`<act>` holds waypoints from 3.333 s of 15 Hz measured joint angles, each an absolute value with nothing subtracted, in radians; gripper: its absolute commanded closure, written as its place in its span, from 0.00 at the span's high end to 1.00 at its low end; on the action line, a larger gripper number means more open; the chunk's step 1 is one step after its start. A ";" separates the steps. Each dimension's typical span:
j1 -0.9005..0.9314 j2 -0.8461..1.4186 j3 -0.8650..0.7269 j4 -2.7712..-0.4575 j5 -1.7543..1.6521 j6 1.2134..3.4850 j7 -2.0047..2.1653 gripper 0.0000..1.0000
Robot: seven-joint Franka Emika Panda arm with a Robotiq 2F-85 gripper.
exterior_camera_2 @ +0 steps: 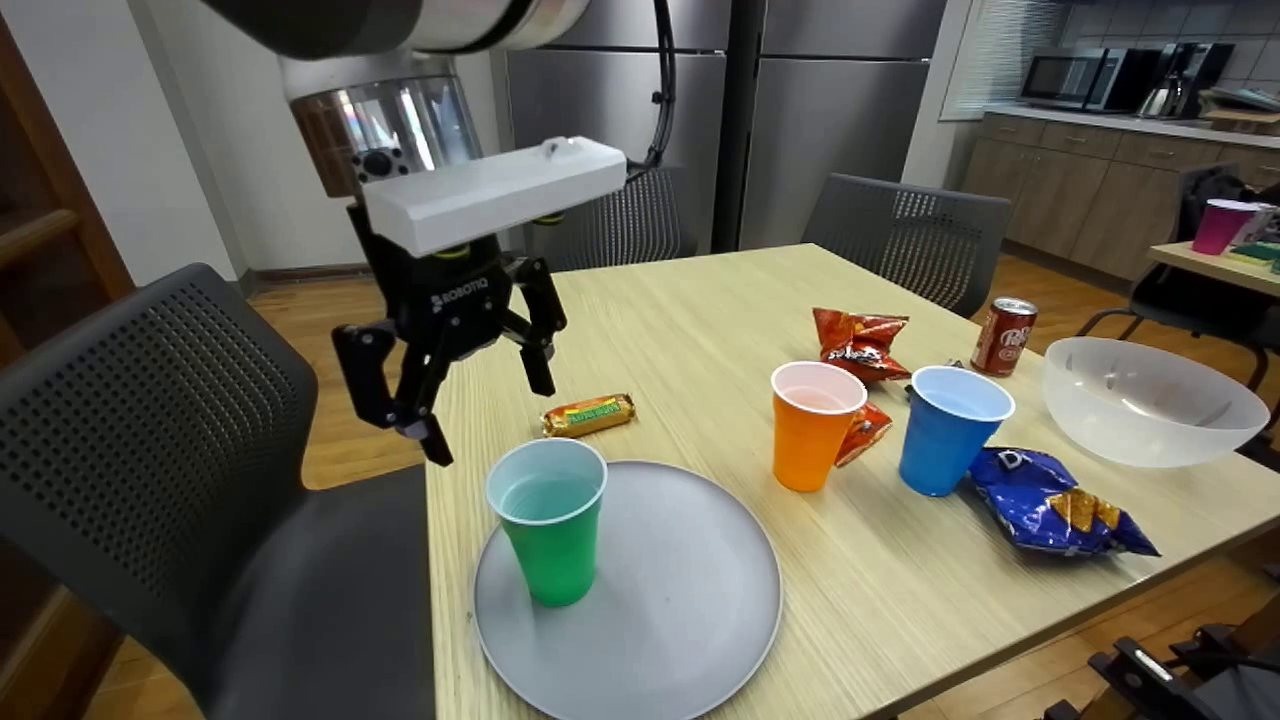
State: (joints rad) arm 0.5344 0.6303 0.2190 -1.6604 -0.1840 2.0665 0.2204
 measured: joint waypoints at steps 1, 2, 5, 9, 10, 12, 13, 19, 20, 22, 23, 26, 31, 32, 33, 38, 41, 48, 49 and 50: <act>0.529 0.610 0.219 -1.680 -0.184 2.072 0.220 1.00; 0.521 0.587 0.219 -1.704 -0.184 2.078 0.220 1.00; 0.486 0.515 0.219 -1.785 -0.182 2.099 0.220 1.00; 0.415 0.427 0.212 -1.900 -0.181 2.142 0.197 1.00; 0.394 0.410 0.209 -1.925 -0.179 2.156 0.185 1.00; 0.353 0.381 0.200 -1.972 -0.176 2.180 0.161 1.00; 0.334 0.369 0.195 -1.993 -0.173 2.192 0.150 1.00; 0.241 0.312 0.174 -2.099 -0.118 2.242 0.080 1.00; 0.231 0.309 0.170 -2.107 -0.110 2.242 0.073 1.00; 0.215 0.306 0.164 -2.120 -0.097 2.242 0.062 1.00; 0.211 0.305 0.163 -2.124 -0.095 2.242 0.060 1.00; 0.210 0.304 0.163 -2.126 -0.092 2.242 0.060 1.00; 0.210 0.308 0.160 -2.124 -0.094 2.250 0.066 1.00; 0.210 0.309 0.157 -2.123 -0.096 2.259 0.072 1.00; 0.210 0.312 0.154 -2.122 -0.098 2.270 0.080 1.00; 0.213 0.335 0.132 -2.115 -0.105 2.324 0.139 1.00; 0.214 0.357 0.116 -2.107 -0.112 2.339 0.174 1.00; 0.219 0.428 0.083 -2.070 -0.113 2.342 0.230 1.00; 0.221 0.439 0.080 -2.064 -0.113 2.342 0.234 1.00; 0.221 0.449 0.078 -2.058 -0.113 2.342 0.238 1.00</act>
